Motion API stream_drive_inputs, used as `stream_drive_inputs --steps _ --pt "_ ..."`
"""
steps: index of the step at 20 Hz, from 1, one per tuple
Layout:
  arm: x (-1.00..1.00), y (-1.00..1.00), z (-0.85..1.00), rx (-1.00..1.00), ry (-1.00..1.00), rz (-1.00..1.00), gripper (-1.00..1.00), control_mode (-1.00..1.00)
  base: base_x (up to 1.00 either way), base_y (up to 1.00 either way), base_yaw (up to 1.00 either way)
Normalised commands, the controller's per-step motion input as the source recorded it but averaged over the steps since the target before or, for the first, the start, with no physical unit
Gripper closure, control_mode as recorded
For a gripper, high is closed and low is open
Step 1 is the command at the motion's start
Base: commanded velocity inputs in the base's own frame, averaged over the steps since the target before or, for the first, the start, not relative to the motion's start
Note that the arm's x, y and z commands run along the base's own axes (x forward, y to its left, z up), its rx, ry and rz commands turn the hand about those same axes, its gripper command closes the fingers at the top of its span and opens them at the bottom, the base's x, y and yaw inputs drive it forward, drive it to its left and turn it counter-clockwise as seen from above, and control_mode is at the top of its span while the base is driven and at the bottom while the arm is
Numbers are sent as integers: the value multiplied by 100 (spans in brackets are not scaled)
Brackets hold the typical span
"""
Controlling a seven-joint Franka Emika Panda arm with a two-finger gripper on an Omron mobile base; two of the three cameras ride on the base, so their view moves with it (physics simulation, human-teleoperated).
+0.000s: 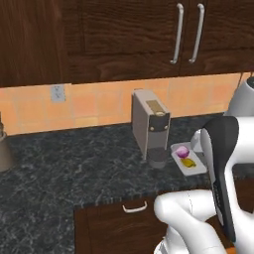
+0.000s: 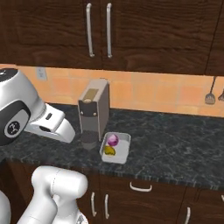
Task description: Take the meat container that has the fish and place it on the second highest rack of the freezer. Then take the vegetable container that has the onion and lemon and place it on the highest rack of the freezer.
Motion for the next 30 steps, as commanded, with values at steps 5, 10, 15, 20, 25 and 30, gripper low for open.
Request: stream_drive_inputs --steps 5,10,15,20,25,30 --pt "0 0 0 0 0 0 -100 100 38 17 -7" --pt "0 0 0 0 0 0 -100 100 23 0 -1" --pt "0 0 0 0 0 0 -100 100 29 0 0" --pt "0 -11 0 1 0 -3 -100 -100 0 0 0" --pt "4 -74 -21 18 0 -31 -100 -100 0 0 0" --pt "2 -34 -35 19 0 -42 -100 -100 0 0 0"
